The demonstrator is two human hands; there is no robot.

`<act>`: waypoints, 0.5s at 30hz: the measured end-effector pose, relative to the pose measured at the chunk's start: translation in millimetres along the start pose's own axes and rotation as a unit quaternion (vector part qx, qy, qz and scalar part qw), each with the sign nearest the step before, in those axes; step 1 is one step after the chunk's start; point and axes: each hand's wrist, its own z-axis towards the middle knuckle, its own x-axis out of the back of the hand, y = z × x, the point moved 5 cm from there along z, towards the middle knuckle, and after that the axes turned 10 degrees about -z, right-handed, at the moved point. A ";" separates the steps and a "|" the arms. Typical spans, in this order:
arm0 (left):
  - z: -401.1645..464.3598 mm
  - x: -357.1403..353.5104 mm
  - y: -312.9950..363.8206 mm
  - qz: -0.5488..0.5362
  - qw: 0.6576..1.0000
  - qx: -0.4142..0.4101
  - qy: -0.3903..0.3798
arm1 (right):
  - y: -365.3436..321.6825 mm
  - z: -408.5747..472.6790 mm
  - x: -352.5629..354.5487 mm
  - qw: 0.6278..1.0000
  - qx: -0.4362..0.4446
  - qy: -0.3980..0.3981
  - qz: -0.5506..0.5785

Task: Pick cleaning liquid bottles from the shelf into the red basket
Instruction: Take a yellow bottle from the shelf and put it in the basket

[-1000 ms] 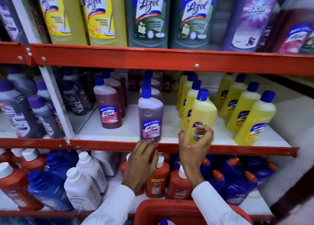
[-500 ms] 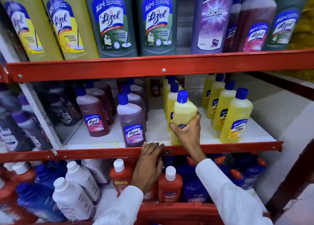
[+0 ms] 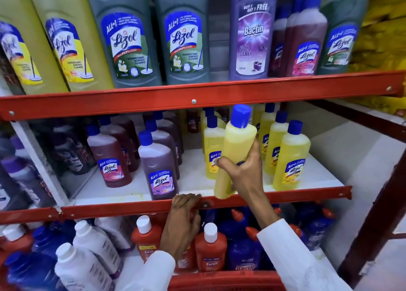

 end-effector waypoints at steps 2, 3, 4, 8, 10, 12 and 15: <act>1.1 -1.0 -2.6 -0.001 1.000 -0.014 0.001 | 3.8 1.7 -2.1 0.978 -0.048 -0.094 0.177; 1.7 -1.6 -4.4 -0.001 1.000 -0.020 0.001 | 5.0 0.4 -5.4 0.944 -0.081 -0.147 0.285; 2.3 -2.6 -6.5 -0.002 1.000 -0.026 0.001 | 4.6 -2.3 -8.6 0.902 -0.108 -0.191 0.371; 2.2 -3.6 -10.0 -0.004 1.000 -0.028 0.004 | 2.3 -12.2 -9.5 0.845 -0.107 -0.249 0.460; 0.6 -2.5 -11.2 -0.002 1.000 -0.016 -0.004 | 5.7 -18.1 -1.1 0.889 -0.109 -0.216 0.388; -0.7 4.9 -6.0 -0.017 1.000 0.007 -0.003 | 8.2 -26.1 12.5 0.958 -0.090 -0.148 0.230; -10.6 19.7 18.1 -0.110 0.994 0.023 0.017 | 19.8 -45.2 23.6 0.991 -0.076 -0.101 0.031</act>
